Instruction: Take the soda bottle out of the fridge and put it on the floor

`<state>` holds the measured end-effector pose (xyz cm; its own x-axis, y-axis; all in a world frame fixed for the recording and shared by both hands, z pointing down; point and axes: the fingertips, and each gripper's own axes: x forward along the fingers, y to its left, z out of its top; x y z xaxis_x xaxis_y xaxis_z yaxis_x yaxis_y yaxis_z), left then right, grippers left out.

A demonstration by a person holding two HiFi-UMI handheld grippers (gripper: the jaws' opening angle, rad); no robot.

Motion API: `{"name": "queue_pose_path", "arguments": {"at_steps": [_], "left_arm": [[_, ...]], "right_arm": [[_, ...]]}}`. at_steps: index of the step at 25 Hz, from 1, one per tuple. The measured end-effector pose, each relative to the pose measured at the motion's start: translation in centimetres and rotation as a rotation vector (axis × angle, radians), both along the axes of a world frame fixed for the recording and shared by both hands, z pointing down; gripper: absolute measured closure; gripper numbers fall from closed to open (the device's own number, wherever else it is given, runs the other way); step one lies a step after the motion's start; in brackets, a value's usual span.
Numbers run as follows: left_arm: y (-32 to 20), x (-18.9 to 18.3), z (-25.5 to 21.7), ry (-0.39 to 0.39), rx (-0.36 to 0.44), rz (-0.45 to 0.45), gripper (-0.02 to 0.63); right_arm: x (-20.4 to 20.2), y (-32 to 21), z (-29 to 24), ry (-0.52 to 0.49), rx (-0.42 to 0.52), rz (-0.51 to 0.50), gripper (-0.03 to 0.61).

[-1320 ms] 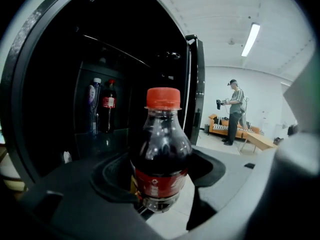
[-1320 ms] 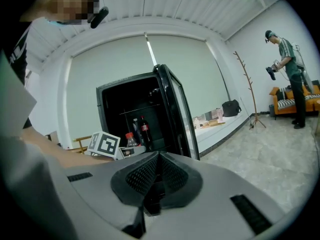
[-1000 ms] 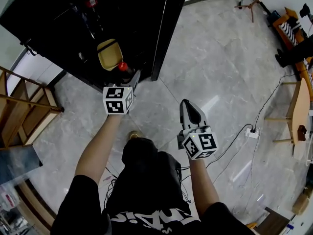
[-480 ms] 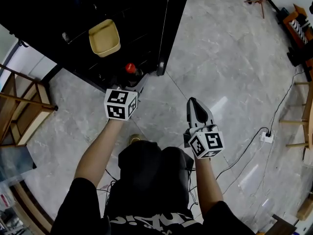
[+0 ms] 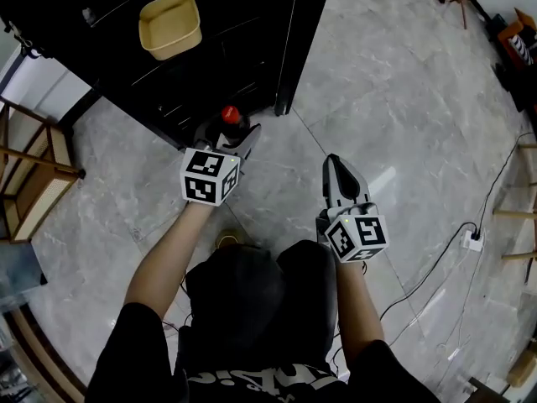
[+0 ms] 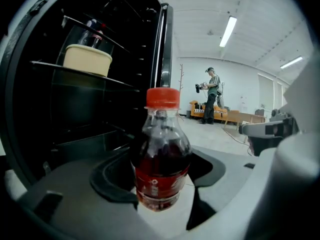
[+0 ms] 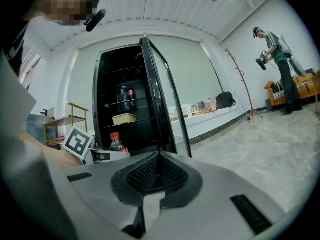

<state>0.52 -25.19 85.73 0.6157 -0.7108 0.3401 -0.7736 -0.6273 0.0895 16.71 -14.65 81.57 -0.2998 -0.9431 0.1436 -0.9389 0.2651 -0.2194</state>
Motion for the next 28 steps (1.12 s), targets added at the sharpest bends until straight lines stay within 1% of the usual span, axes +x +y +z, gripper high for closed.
{"name": "queue_pose_path", "arguments": {"at_steps": [6, 10, 15, 22, 28], "left_arm": [[1.1, -0.2, 3.2, 0.008, -0.029, -0.012, 0.305], [1.6, 0.2, 5.1, 0.016, -0.048, 0.002, 0.305], [2.2, 0.7, 7.8, 0.014, -0.052, 0.022, 0.305], [2.5, 0.6, 12.8, -0.016, -0.053, 0.024, 0.305], [2.3, 0.2, 17.5, -0.025, -0.062, 0.007, 0.305]], "right_arm": [[-0.6, 0.2, 2.0, -0.001, 0.003, -0.025, 0.555], [-1.2, 0.6, 3.1, 0.009, 0.005, -0.044, 0.555], [-1.2, 0.8, 4.2, 0.01, -0.002, -0.032, 0.555], [-2.6, 0.5, 5.5, 0.046, 0.001, -0.093, 0.555], [-2.1, 1.0, 6.9, 0.046, -0.019, -0.085, 0.555]]}}
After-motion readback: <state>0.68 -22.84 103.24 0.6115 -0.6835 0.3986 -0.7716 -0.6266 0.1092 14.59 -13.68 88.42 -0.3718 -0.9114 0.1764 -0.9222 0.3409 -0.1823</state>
